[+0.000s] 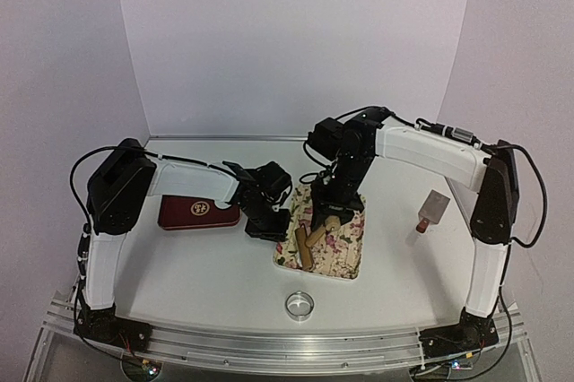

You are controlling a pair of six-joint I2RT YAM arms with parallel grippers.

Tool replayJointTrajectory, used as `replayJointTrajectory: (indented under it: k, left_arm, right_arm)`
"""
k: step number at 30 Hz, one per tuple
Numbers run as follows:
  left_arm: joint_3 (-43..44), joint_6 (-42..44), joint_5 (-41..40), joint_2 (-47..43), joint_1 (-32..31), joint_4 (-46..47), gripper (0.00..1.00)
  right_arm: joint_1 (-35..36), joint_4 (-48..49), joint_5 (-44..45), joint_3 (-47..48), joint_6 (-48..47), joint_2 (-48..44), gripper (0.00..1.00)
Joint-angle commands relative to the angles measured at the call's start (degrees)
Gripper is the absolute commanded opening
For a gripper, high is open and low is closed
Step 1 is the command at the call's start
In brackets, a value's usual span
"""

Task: Roll out the dumpling wrappers from the dough
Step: Flatten out the dough on the work surface.

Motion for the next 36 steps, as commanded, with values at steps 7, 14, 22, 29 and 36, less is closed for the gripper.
replayJointTrajectory:
  k: [7,14,22,29,36]
  left_arm:
    - [-0.7,-0.3,-0.8,-3.9,0.0,0.5,0.0]
    - [-0.5,-0.3,-0.5,-3.6,0.0,0.5,0.0]
    - [-0.3,-0.2,-0.6,-3.5,0.0,0.4,0.0]
    - [-0.3,-0.2,-0.7,-3.6,0.0,0.3,0.0]
    - [-0.4,-0.1,-0.4,-3.6,0.0,0.4,0.0]
  right_arm:
    - [0.1,-0.5,2.1,0.6,0.0,1.0,0.0]
    - [0.1,-0.5,2.6,0.1,-0.3,2.0,0.0]
    - [0.2,-1.6,5.0,0.3,-0.1,2.6,0.0]
    - [0.2,-3.1,7.0,1.0,-0.4,3.6,0.0]
    - [0.2,-3.1,6.9,1.8,-1.0,4.8,0.0]
